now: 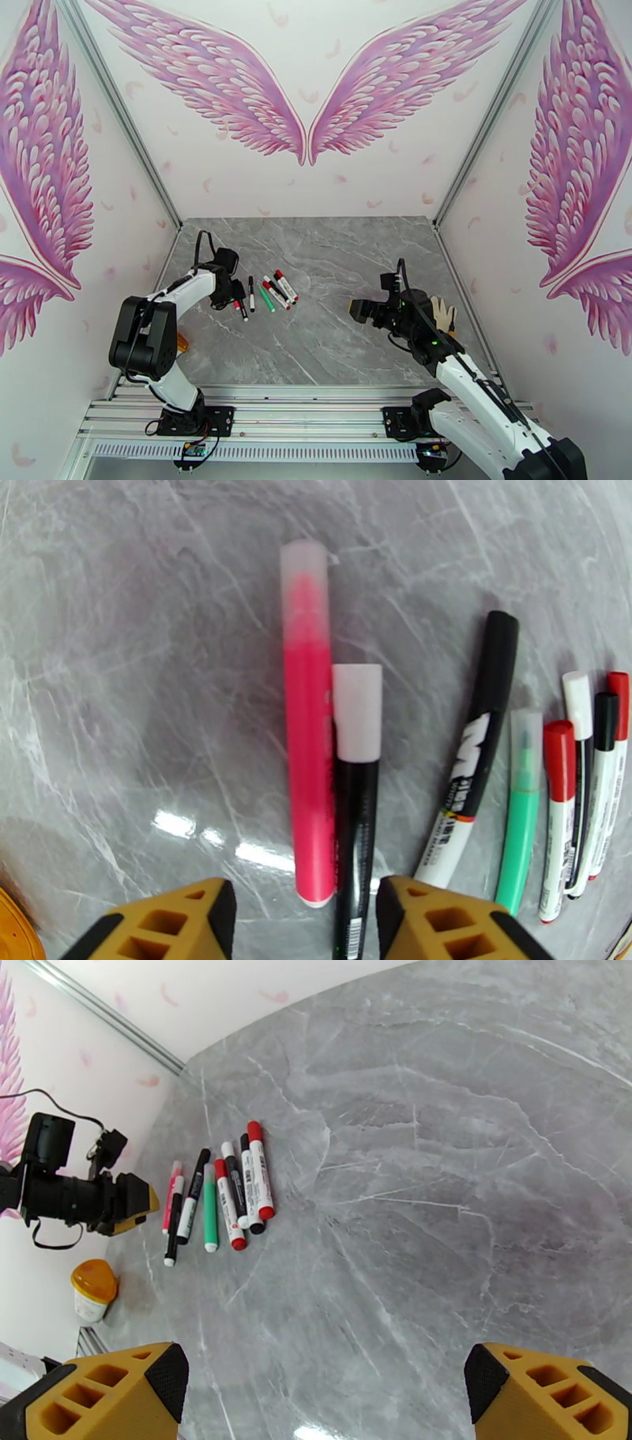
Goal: Open the pen caps
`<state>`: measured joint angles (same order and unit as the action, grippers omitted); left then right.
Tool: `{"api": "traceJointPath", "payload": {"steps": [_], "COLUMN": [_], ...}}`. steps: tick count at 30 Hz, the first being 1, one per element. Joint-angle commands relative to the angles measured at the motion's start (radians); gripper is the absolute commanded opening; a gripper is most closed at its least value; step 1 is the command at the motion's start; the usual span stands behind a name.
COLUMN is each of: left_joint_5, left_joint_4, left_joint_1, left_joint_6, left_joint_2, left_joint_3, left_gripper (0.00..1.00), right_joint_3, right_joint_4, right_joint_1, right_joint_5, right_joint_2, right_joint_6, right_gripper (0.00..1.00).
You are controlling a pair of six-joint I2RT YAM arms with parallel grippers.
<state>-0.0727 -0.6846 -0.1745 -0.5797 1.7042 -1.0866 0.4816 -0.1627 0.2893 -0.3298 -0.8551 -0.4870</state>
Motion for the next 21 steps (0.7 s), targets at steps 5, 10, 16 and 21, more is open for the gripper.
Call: {"api": "traceJointPath", "payload": {"steps": [5,10,16,21], "left_joint_5": [0.012,0.053,0.082,0.094], "left_joint_4": [0.005,0.051,0.072,0.08], "left_joint_1": [0.028,0.055,0.063,0.063], "left_joint_6": [0.02,0.024,0.038,0.047], "left_joint_2": [0.05,0.055,0.06,0.057], "left_joint_3": [-0.029,-0.006,0.0,0.006], "left_gripper": [0.47,0.43,0.41,0.4], "right_joint_3": [-0.017,-0.023,-0.028,-0.037], "right_joint_4": [-0.018,-0.02,-0.026,-0.022], "right_joint_1": [0.01,0.01,0.012,0.014], "right_joint_5": [-0.01,-0.011,-0.007,-0.003], "right_joint_2": [0.01,0.02,0.023,0.023], "right_joint_6": [-0.027,-0.035,-0.04,-0.042], "right_gripper": [0.99,0.99,0.99,0.99]}}
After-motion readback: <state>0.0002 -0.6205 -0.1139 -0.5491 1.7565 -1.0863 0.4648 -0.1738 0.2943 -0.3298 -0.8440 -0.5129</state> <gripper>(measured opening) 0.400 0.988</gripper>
